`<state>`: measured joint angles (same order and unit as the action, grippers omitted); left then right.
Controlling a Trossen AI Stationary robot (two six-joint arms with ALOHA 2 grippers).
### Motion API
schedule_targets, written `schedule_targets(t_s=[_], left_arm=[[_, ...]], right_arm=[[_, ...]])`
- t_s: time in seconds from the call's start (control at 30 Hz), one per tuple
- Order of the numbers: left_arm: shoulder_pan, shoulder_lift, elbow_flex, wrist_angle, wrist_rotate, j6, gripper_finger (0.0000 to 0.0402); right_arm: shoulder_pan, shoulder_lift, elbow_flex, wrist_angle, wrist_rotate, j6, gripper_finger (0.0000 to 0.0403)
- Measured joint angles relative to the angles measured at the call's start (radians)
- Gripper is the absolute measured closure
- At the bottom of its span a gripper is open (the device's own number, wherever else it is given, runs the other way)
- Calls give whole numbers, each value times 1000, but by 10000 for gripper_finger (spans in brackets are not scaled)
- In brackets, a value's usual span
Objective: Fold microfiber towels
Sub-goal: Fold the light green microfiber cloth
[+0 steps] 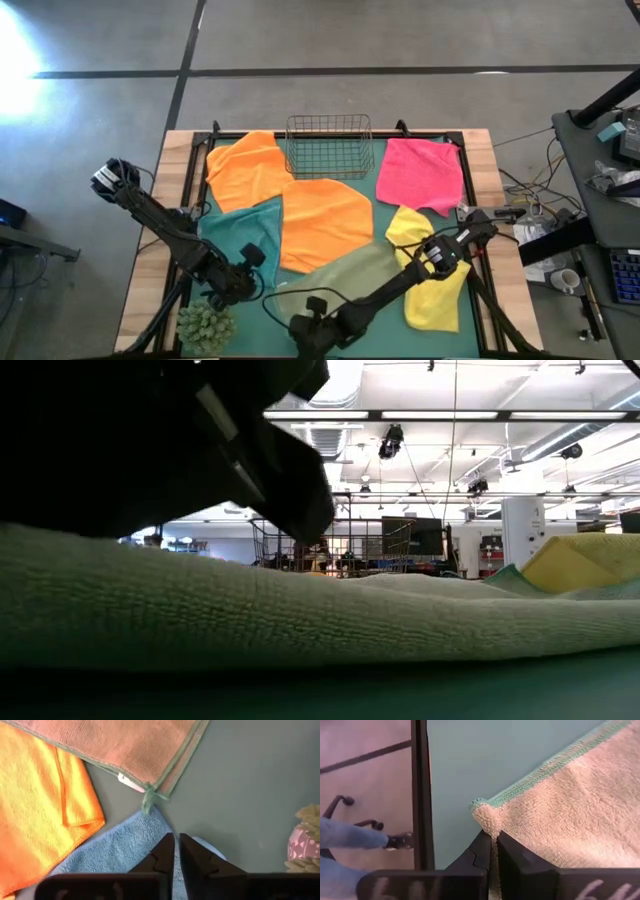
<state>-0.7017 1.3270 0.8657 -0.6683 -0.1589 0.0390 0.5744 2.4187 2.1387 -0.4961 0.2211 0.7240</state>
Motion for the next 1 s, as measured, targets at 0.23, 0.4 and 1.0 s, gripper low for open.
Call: schedule_targets(t_s=[0.23,0.4,1.0], left_arm=[[1,21,-8,40,0,7,318],[-1,93,-8,105,4,61,260],[-17,237,-4,333,-34,182,238]], right_arm=[[30,-1,0,0,69,95,394],[35,-4,0,-1,90,122,394],[35,-35,1,-50,121,130,394]])
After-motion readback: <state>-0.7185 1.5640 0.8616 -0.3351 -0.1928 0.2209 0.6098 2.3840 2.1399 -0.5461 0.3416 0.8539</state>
